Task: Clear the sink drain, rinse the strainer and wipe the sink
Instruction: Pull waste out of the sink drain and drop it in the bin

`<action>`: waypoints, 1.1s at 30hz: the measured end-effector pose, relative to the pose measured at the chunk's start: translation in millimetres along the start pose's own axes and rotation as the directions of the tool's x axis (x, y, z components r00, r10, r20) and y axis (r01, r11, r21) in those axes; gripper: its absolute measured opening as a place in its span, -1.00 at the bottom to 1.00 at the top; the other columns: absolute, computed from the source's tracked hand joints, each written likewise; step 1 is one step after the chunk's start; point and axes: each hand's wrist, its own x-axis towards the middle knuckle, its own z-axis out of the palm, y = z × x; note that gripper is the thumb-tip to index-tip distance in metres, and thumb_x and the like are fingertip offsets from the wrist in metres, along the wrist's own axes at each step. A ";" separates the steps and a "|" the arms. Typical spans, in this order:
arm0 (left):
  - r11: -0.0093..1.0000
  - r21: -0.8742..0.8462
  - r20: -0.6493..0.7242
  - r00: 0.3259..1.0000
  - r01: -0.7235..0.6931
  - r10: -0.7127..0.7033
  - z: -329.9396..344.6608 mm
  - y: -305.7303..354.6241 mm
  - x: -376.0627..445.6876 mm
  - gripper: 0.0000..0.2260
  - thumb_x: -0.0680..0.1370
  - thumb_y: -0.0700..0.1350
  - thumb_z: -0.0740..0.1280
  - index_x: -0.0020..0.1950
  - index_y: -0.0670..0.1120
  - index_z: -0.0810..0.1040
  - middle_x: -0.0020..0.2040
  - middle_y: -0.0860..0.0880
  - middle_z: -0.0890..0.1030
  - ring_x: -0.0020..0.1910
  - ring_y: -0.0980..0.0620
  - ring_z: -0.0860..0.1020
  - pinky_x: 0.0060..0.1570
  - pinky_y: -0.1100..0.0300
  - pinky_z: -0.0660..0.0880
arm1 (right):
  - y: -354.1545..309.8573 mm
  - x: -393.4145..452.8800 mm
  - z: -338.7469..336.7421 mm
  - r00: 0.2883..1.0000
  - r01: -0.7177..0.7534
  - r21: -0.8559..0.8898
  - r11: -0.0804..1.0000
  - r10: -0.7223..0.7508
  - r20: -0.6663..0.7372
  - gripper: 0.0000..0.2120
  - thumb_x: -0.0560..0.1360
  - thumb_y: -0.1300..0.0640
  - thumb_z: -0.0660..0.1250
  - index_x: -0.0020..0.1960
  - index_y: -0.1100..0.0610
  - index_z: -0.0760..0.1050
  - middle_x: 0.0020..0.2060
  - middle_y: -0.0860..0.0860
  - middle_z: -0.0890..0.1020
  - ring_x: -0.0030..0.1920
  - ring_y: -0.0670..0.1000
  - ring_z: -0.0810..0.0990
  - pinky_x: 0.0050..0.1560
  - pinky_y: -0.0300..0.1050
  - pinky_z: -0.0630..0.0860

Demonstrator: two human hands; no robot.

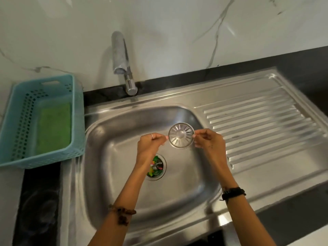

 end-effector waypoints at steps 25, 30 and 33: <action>0.932 -0.336 -0.216 0.953 0.132 -0.212 178.2 20.6 63.9 -0.85 0.43 -0.31 0.40 -0.01 -0.24 0.60 -0.29 -0.04 0.60 -0.32 0.10 0.55 -0.35 0.46 0.51 | 18.0 139.5 -92.6 0.998 0.018 0.010 1.000 -0.018 0.052 -0.57 0.46 0.34 0.36 0.27 0.15 0.34 -0.07 0.10 0.62 -0.17 -0.16 0.58 -0.29 -0.53 0.48; 0.994 -0.080 -0.355 0.930 0.074 -0.098 187.3 22.7 77.5 -0.85 0.42 -0.23 0.43 -0.03 -0.21 0.66 -0.26 -0.05 0.63 -0.25 -0.01 0.61 -0.04 0.13 0.59 | 20.2 148.6 -90.9 0.998 0.045 -0.056 0.997 -0.042 0.055 -0.58 0.48 0.36 0.33 0.28 0.13 0.32 -0.06 0.16 0.64 -0.14 -0.05 0.61 -0.30 -0.50 0.50; 0.999 -0.014 -0.382 0.923 0.035 -0.038 190.8 22.9 77.7 -0.88 0.43 -0.23 0.42 -0.07 -0.19 0.68 -0.26 -0.07 0.65 -0.16 -0.10 0.64 0.01 -0.01 0.58 | 21.2 150.8 -90.1 0.996 0.076 -0.171 0.982 -0.066 0.059 -0.59 0.50 0.32 0.32 0.30 0.12 0.32 -0.03 0.16 0.65 -0.04 0.00 0.62 -0.25 -0.54 0.48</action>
